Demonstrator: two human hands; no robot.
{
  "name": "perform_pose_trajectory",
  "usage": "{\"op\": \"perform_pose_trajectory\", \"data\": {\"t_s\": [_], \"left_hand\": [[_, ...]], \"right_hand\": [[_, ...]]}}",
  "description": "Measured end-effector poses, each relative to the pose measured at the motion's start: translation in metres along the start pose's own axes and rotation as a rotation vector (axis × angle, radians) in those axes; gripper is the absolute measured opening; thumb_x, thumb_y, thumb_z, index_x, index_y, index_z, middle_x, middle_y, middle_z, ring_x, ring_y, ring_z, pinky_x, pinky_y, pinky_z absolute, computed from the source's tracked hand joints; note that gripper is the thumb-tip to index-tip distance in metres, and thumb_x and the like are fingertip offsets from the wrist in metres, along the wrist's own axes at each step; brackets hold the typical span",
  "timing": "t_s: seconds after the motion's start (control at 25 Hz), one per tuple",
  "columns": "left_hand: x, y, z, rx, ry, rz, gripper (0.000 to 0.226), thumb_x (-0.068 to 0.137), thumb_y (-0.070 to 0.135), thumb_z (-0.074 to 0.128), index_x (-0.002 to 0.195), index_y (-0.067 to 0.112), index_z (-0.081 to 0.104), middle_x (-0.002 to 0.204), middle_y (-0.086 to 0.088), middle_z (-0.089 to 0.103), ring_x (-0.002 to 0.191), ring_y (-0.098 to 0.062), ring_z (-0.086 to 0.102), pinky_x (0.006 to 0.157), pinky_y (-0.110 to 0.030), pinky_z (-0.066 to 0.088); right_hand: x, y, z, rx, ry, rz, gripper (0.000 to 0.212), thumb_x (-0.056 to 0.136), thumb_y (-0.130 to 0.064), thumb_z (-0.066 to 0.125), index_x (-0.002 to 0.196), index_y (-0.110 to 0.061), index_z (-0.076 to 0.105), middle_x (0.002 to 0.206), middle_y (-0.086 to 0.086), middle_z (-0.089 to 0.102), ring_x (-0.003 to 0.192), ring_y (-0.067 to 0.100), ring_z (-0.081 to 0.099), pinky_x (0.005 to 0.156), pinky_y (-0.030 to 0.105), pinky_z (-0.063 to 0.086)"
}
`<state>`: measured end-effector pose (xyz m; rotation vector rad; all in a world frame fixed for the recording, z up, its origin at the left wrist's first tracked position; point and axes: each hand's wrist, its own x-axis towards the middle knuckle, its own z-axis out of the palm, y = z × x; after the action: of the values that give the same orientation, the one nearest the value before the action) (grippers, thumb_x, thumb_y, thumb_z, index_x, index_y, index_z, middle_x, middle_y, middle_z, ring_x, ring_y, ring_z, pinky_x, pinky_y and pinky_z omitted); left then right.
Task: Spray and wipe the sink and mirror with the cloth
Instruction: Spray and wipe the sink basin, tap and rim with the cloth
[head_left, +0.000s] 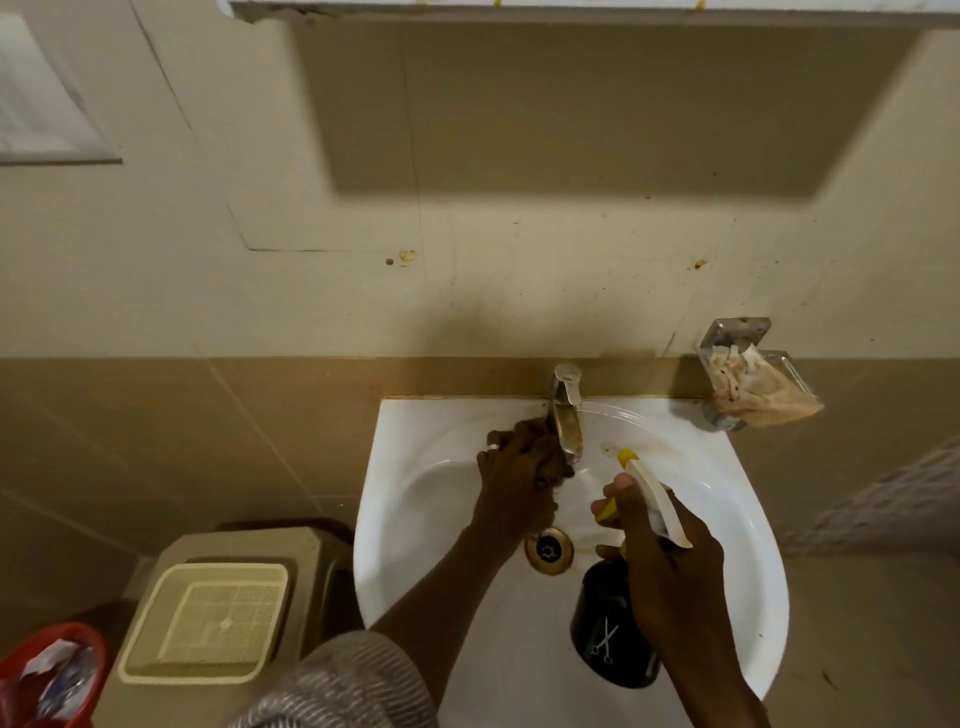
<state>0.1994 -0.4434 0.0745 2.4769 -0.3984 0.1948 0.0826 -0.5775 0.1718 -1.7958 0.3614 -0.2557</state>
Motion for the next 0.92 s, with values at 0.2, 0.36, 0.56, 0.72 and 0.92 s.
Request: {"op": "perform_pose_trajectory", "data": {"t_s": [0.2, 0.36, 0.56, 0.72, 0.92], "left_hand": [[0.0, 0.015, -0.034, -0.354, -0.366, 0.285, 0.014, 0.081, 0.004, 0.076, 0.093, 0.0, 0.074, 0.084, -0.017, 0.074, 0.075, -0.025, 0.07, 0.074, -0.018, 0.048], [0.002, -0.007, -0.052, -0.265, -0.214, 0.238, 0.025, 0.081, 0.003, 0.074, 0.106, 0.008, 0.074, 0.109, -0.015, 0.073, 0.096, -0.026, 0.07, 0.09, -0.032, 0.054], [0.01, -0.065, -0.072, 0.045, -0.093, 0.014, 0.041, 0.082, 0.019, 0.062, 0.122, 0.018, 0.067, 0.136, -0.006, 0.06, 0.127, -0.035, 0.046, 0.096, -0.046, 0.046], [-0.02, -0.074, -0.055, 0.179, -0.15, 0.107, 0.056, 0.074, 0.022, 0.064, 0.129, 0.02, 0.054, 0.146, -0.008, 0.044, 0.128, -0.036, 0.036, 0.09, -0.049, 0.044], [-0.056, -0.104, -0.056, 0.411, -0.418, 0.371, 0.053, 0.089, 0.019, 0.064, 0.139, 0.016, 0.049, 0.157, -0.008, 0.033, 0.147, -0.039, 0.022, 0.114, -0.054, 0.03]], "right_hand": [[-0.003, -0.021, 0.005, -0.006, 0.024, -0.053, 0.029, 0.089, -0.063, 0.048, 0.089, -0.043, 0.069, 0.08, -0.047, 0.069, 0.082, -0.02, 0.068, 0.069, 0.004, 0.053], [-0.007, -0.013, 0.006, 0.001, 0.02, -0.042, 0.034, 0.098, -0.056, 0.056, 0.095, -0.032, 0.078, 0.093, -0.018, 0.079, 0.084, 0.011, 0.078, 0.082, 0.046, 0.065], [-0.016, -0.009, -0.003, 0.058, 0.032, -0.068, 0.042, 0.095, -0.065, 0.056, 0.106, -0.031, 0.079, 0.096, -0.008, 0.08, 0.092, 0.01, 0.077, 0.068, 0.028, 0.066], [-0.022, -0.005, -0.003, 0.055, 0.032, -0.021, 0.044, 0.099, -0.059, 0.057, 0.114, -0.024, 0.078, 0.096, -0.009, 0.079, 0.092, 0.011, 0.077, 0.072, 0.031, 0.066], [-0.022, -0.008, 0.0, 0.025, 0.037, -0.047, 0.038, 0.102, -0.053, 0.056, 0.11, -0.024, 0.078, 0.098, -0.01, 0.079, 0.093, 0.015, 0.078, 0.08, 0.046, 0.067]]}}
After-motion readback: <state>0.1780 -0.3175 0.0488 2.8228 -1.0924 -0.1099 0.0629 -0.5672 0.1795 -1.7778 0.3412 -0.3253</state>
